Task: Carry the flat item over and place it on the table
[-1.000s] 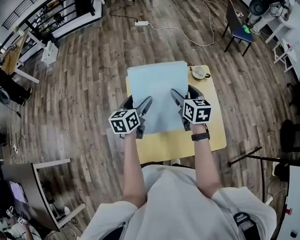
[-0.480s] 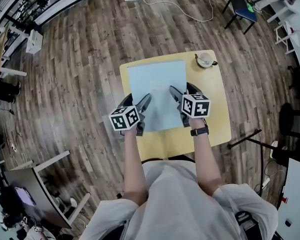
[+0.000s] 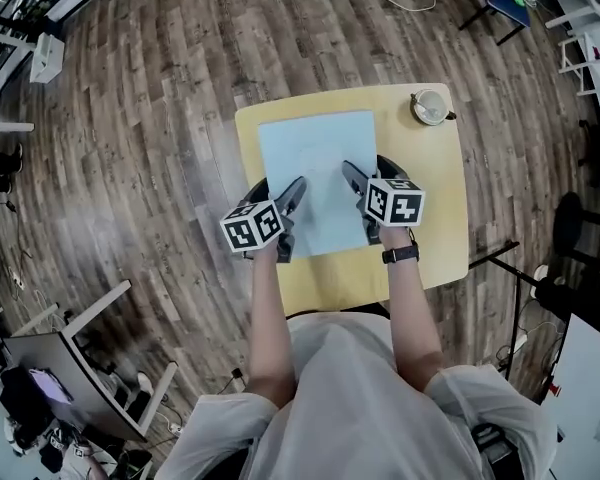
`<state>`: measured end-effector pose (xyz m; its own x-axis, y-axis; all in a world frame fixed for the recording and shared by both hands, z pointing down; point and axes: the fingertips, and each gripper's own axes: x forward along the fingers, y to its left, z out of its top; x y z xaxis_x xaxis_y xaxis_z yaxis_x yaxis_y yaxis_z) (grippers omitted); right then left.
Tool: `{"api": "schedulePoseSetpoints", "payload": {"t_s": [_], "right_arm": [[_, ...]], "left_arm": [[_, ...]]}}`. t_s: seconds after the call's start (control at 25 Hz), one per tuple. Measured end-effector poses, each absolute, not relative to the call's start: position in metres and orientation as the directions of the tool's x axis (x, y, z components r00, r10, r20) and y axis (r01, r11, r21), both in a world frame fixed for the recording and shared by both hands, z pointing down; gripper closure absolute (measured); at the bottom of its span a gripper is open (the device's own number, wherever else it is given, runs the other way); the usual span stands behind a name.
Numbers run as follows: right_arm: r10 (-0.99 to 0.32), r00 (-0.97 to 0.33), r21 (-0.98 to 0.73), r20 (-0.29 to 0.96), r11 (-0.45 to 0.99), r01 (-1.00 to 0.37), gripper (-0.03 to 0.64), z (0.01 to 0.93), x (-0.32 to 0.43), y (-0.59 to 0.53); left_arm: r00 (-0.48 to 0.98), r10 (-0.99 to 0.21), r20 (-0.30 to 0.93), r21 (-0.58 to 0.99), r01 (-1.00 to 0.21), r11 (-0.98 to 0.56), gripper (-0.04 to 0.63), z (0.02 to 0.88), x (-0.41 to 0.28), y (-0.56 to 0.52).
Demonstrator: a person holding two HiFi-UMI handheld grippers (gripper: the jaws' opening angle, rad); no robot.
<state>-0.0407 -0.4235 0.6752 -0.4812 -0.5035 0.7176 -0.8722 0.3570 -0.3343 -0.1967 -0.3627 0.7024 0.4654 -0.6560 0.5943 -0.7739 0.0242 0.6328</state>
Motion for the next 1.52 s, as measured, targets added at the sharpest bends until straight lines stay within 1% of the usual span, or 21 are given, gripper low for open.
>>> {"api": "schedulePoseSetpoints", "payload": {"t_s": [0.4, 0.68, 1.0, 1.12, 1.2, 1.28, 1.52], "right_arm": [[-0.474, -0.446, -0.331, 0.759, 0.309, -0.891, 0.304, 0.724, -0.057, -0.437], [-0.514, -0.429, -0.288, 0.743, 0.333, -0.898, 0.304, 0.728, -0.060, -0.444], [-0.515, -0.467, -0.317, 0.719, 0.354, -0.880, 0.304, 0.734, -0.061, -0.444], [-0.521, -0.469, -0.319, 0.713, 0.355, -0.879, 0.304, 0.725, -0.050, -0.443], [-0.579, -0.449, -0.287, 0.680, 0.353, -0.891, 0.304, 0.703, -0.038, -0.444], [-0.635, -0.455, -0.270, 0.624, 0.371, -0.888, 0.304, 0.676, -0.031, -0.441], [-0.742, -0.478, -0.200, 0.471, 0.437, -0.877, 0.305, 0.598, -0.017, -0.420]], "left_arm": [[0.451, -0.632, 0.630, 0.659, -0.741, 0.128, 0.215, 0.748, -0.214, -0.368], [0.429, -0.625, 0.653, 0.640, -0.754, 0.151, 0.215, 0.754, -0.215, -0.371], [0.448, -0.634, 0.631, 0.666, -0.732, 0.145, 0.215, 0.756, -0.216, -0.372], [0.439, -0.644, 0.627, 0.661, -0.738, 0.140, 0.215, 0.745, -0.216, -0.369], [0.404, -0.680, 0.612, 0.644, -0.754, 0.131, 0.215, 0.726, -0.222, -0.366], [0.371, -0.719, 0.588, 0.623, -0.774, 0.110, 0.216, 0.703, -0.226, -0.362], [0.278, -0.810, 0.516, 0.518, -0.854, 0.037, 0.221, 0.633, -0.219, -0.352]]}}
